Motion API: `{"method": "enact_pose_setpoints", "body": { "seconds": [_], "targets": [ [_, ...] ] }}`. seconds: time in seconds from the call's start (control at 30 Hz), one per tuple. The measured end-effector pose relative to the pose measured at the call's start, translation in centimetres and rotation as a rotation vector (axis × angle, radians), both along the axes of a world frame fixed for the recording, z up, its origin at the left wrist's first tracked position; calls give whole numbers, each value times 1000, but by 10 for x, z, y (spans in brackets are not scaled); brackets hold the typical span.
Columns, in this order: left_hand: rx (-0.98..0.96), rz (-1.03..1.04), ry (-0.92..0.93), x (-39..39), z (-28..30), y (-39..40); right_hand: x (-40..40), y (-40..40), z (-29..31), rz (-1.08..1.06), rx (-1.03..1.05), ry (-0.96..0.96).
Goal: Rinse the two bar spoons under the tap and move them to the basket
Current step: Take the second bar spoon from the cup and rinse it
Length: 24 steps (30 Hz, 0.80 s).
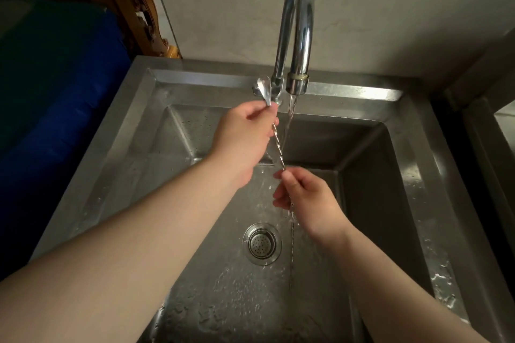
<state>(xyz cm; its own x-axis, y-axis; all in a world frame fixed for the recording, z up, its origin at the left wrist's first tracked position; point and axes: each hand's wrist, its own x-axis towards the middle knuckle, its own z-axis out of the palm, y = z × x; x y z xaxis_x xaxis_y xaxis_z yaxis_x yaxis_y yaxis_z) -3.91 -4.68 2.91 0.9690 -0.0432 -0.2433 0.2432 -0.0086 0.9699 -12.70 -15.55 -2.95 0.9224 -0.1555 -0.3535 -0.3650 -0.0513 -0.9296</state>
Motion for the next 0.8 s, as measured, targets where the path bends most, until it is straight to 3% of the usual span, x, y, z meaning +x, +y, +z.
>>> {"method": "enact_pose_setpoints", "body": {
  "seconds": [0.13,0.3,0.43,0.6,0.7,0.8],
  "targets": [
    [78,-189,42,-17,-10,-6,-7,-3,-2,20,-56,-63],
    [-213,109,188,-6,-8,-5,-7,-13,-5,-44,-70,-52],
    [-334,280,233,-2,-14,-4,-7,-29,-1,-201,-79,-137],
    [-458,463,414,0,-29,-3,8,-30,24,-298,114,-220],
    [-479,498,557,-3,-47,-5,19,-18,35,-298,165,-262],
    [-512,365,712,-12,-66,-14,34,-3,42,-279,144,-261]
  ]
}}
